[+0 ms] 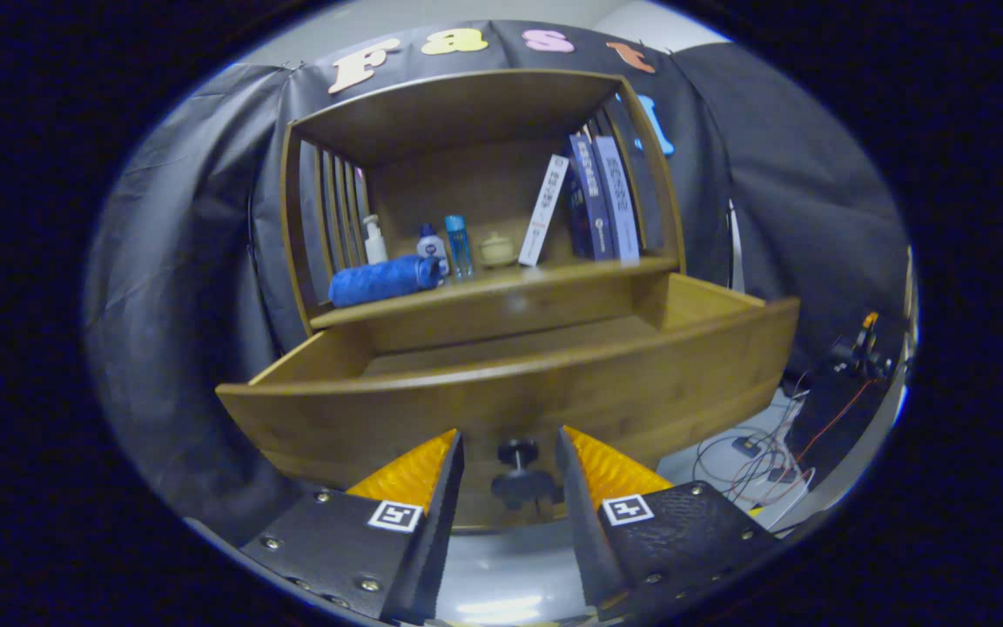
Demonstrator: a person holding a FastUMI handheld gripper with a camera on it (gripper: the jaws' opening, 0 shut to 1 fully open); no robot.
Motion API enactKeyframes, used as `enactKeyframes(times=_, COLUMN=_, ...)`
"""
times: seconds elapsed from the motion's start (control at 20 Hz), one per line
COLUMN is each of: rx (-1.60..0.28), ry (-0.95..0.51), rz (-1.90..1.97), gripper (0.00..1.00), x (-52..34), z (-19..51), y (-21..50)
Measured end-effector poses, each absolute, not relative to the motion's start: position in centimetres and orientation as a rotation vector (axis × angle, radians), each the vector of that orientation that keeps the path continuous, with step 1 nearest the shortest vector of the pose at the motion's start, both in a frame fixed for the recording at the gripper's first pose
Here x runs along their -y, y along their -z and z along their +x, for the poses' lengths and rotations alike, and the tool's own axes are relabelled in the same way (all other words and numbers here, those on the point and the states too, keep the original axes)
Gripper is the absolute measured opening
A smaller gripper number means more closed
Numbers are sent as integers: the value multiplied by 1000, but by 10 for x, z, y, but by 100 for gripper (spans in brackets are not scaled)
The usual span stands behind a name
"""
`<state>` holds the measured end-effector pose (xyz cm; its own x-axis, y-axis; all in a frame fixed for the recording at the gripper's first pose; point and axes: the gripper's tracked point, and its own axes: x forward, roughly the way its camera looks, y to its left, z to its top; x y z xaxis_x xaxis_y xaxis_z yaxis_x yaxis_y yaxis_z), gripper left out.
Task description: Pull open the drawer, take out the items inside it, and place them on the countertop above the cabinet.
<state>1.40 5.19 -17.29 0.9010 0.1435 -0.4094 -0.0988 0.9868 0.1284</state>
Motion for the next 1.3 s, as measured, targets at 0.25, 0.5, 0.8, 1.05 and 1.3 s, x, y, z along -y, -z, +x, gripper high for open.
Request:
enactKeyframes(times=0.25, rx=-385, ry=-84, rz=11, gripper=61, x=-65, z=79, y=120)
enactKeyframes(times=0.5, rx=-668, ry=-42, rz=51, gripper=61, x=-75, z=122, y=159)
enactKeyframes(times=0.8, rx=-930, ry=95, rz=84, gripper=61, x=-60, z=141, y=209)
enactKeyframes(times=1.05, rx=-1111, ry=143, rz=84, gripper=61, x=-52, z=135, y=252)
enactKeyframes(times=1.3, rx=-1221, ry=147, rz=59, gripper=61, x=-48, z=125, y=282)
